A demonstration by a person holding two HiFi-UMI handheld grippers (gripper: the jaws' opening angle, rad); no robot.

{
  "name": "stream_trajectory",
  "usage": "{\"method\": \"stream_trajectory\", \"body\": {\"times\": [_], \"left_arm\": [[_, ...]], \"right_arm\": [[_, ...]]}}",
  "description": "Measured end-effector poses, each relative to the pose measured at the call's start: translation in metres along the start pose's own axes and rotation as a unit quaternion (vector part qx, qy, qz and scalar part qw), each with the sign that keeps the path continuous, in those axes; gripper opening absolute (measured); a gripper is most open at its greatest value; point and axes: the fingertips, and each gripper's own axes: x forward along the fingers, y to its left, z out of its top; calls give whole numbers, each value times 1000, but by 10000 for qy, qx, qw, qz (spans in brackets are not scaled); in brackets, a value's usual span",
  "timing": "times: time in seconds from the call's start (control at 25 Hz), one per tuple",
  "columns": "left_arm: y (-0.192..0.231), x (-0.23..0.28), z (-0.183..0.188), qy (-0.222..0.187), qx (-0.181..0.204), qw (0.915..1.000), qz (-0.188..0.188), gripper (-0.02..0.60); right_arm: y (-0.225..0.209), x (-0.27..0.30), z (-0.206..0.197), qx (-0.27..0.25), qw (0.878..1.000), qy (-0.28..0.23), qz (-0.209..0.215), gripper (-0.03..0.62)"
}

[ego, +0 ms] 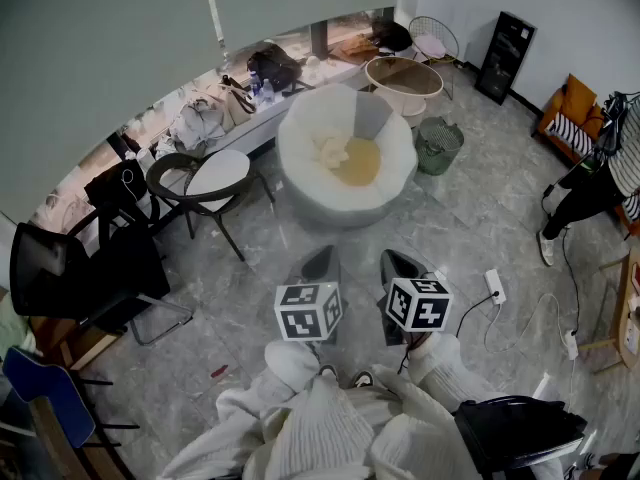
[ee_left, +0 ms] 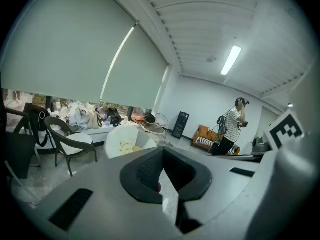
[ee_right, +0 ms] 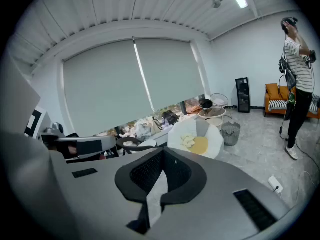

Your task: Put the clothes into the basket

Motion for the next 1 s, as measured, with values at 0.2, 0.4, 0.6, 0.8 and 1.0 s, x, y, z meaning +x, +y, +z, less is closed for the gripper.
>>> {"method": "stream_trajectory", "body": {"times": [0.2, 0.4, 0.6, 0.8, 1.0], "left_arm": [[3, 0, 4, -4, 3, 10000, 20, 5], [12, 5, 6, 17, 13, 10000, -12, 5], [20, 10, 8, 46, 55, 9999, -87, 5], [30, 18, 10, 90, 141, 9997, -193, 5], [36, 30, 8, 177, 117, 9993, -303, 5]], "right_arm": [[3, 3, 3, -42, 10000, -10, -3, 23], [7, 13, 3, -10, 10000, -6, -12, 23], [8, 23, 1, 153, 9998, -1, -83, 25], [7, 32, 0, 227, 9994, -31, -275, 25], [1, 37, -4, 305, 9986, 14, -426, 25]]}}
